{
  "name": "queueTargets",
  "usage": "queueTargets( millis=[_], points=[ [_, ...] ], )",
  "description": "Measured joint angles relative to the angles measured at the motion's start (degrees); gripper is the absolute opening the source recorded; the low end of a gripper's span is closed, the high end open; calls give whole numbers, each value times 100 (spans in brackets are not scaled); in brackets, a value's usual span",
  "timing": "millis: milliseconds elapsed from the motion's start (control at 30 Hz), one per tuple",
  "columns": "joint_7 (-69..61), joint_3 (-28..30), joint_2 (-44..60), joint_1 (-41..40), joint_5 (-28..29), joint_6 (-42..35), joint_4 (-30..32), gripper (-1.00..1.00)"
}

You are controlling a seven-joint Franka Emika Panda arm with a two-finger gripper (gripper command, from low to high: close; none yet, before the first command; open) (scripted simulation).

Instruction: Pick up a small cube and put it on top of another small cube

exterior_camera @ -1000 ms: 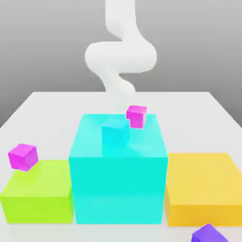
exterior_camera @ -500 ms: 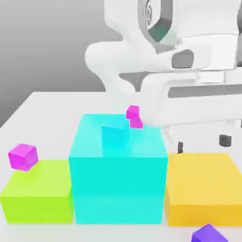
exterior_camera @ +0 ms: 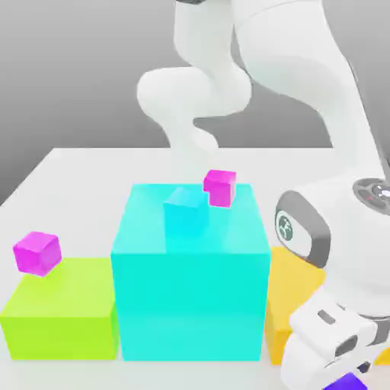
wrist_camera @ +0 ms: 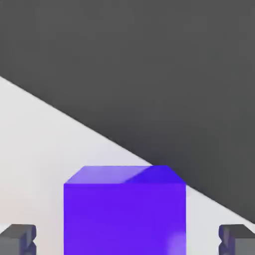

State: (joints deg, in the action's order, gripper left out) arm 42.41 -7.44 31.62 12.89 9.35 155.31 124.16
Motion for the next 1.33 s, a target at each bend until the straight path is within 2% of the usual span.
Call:
queueTargets(
  millis=[200,400,633,800,1000,1067,1200,1233,1333],
  points=[
    [-11,-2,-19,1,-14,-17,5,-100],
    [-375,-103,-1102,-279,-198,-799,131,-100],
    [-557,790,-2369,-1146,-19,-1335,771,-100],
    [-730,1528,-3507,-2542,56,-1800,1421,-100],
    [-1104,2395,-4715,-3441,-99,-2291,2179,-100],
    [-1155,2561,-4687,-3544,-262,-2164,2389,-100],
    [-1314,2682,-4076,-3535,-484,-1307,2685,-100],
    [-1333,2692,-3987,-3533,-507,-1185,2721,100],
    [-1333,2692,-3987,-3533,-507,-1185,2721,100]
  ],
)
